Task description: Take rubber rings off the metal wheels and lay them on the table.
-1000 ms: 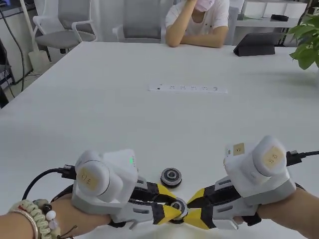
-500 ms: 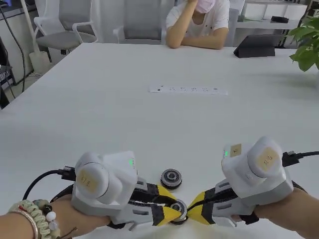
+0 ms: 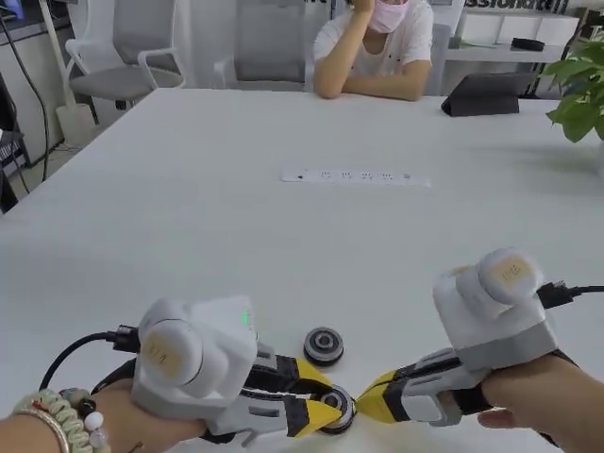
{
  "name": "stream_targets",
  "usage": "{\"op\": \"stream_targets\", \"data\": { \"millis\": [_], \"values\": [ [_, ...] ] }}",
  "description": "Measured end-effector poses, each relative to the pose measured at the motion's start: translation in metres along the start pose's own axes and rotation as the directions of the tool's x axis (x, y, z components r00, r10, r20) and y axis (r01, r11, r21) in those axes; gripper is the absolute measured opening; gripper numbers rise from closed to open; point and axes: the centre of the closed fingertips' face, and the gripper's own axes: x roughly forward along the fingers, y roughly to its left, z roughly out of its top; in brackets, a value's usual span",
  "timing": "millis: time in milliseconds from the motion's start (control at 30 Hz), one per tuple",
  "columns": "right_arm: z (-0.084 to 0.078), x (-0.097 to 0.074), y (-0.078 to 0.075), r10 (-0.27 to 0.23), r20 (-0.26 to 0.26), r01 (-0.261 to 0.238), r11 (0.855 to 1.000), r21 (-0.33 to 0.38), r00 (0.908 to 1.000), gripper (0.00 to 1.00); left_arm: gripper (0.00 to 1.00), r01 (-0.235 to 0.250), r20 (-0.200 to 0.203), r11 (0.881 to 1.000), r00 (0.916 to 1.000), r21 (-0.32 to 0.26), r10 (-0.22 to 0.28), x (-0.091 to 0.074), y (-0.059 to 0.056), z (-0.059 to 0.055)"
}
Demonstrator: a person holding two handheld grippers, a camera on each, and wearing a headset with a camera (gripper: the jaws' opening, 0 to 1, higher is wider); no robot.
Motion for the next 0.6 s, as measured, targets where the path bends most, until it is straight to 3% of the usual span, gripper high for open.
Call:
{"op": "stream_targets", "data": {
  "millis": [200, 467, 600],
  "values": [
    [0.0012, -0.0009, 0.0006, 0.022, 0.028, -0.024, 0.997, 0.071, 0.9994, 0.00, 0.08, 0.000, -0.004, 1.000, 1.0000, -0.010, 0.000, -0.0001, -0.0003, -0.0001],
    [0.0028, -0.0008, -0.0005, 0.042, 0.058, -0.052, 0.981, 0.188, 0.9974, 0.00, 0.08, 0.002, -0.006, 1.000, 1.0000, -0.012, -0.002, -0.0005, -0.0009, -0.0009],
    [0.0055, -0.0011, 0.0018, 0.056, 0.062, -0.068, 0.975, 0.211, 0.9965, 0.00, 0.08, 0.004, -0.008, 1.000, 1.0000, -0.023, -0.004, -0.0003, -0.0005, -0.0010]
  ]
}}
